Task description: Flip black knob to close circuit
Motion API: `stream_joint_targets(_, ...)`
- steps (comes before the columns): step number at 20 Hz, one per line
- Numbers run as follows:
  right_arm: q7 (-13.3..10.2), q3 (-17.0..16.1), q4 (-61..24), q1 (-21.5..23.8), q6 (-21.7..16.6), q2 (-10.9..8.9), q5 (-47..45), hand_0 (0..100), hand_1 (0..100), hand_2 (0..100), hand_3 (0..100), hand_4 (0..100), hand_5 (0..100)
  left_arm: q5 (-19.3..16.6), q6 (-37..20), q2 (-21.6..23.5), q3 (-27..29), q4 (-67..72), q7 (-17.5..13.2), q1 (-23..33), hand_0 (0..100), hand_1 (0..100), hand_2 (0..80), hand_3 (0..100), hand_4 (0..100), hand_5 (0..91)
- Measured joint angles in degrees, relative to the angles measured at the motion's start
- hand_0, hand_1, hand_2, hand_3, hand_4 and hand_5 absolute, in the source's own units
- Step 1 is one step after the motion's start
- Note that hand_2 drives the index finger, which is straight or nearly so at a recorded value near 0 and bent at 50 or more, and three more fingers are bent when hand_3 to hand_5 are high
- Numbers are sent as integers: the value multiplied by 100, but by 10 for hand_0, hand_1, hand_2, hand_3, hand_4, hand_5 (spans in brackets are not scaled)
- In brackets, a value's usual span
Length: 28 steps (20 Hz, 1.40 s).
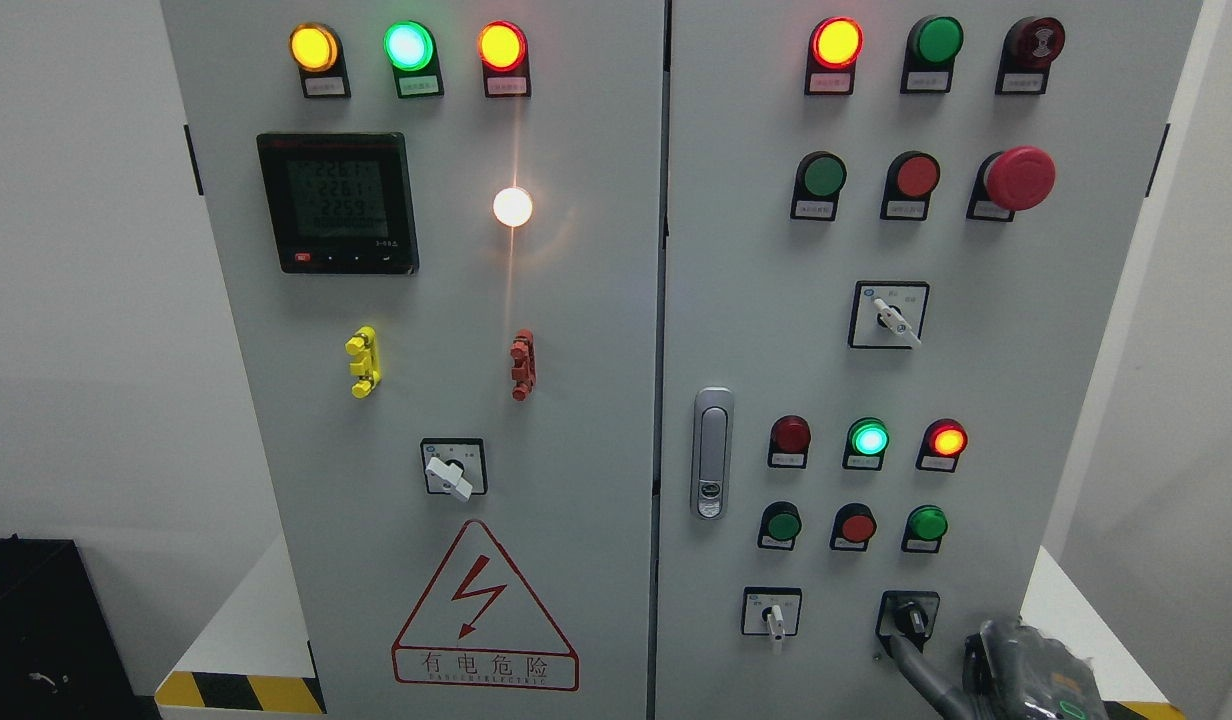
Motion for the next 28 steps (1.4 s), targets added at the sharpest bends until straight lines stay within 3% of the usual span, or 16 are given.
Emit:
stream_joint_targets(4,-84,-14,-126,213,-11,50,-232,0,2,847,1000,895,890,0,0,0,0,0,0,0,120,556,0,0,0,0)
stream_joint_targets(7,-383,-9,-252,421,-37,75,-552,0,28,766,973,838,797,0,0,0,0,0,0,0,120,556,0,0,0,0)
stream_joint_targets(14,-1088,402,-657,1126,-54,108,-2078,0,56,548,861,767,643,0,0,0,0,0,0,0,120,556,0,0,0,0)
stream_joint_targets(17,-1258,515,-831,1492,-56,111,-3184,0,55,399,690,648,533,0,0,0,0,0,0,0,120,556,0,0,0,0)
stream_joint_targets(21,-1434,624,-1093,2077,-99,109,-4874,0,43,168,371,384,356,0,0,0,0,0,0,0,120,556,0,0,0,0)
stream_joint_targets(22,-1474,643,-1145,2214,-179,107,-5262,0,37,142,334,352,318,0,0,0,0,0,0,0,120,556,0,0,0,0)
stream_joint_targets(26,-1566,721,-1311,2819,-948,88,-6798,0,49,0,146,115,40,0,0,0,0,0,0,0,120,556,0,0,0,0)
stream_joint_targets(28,-1287,757,-1364,3117,-1369,76,-7334,0,39,0,50,17,0,0,0,0,0,0,0,0,120,556,0,0,0,0)
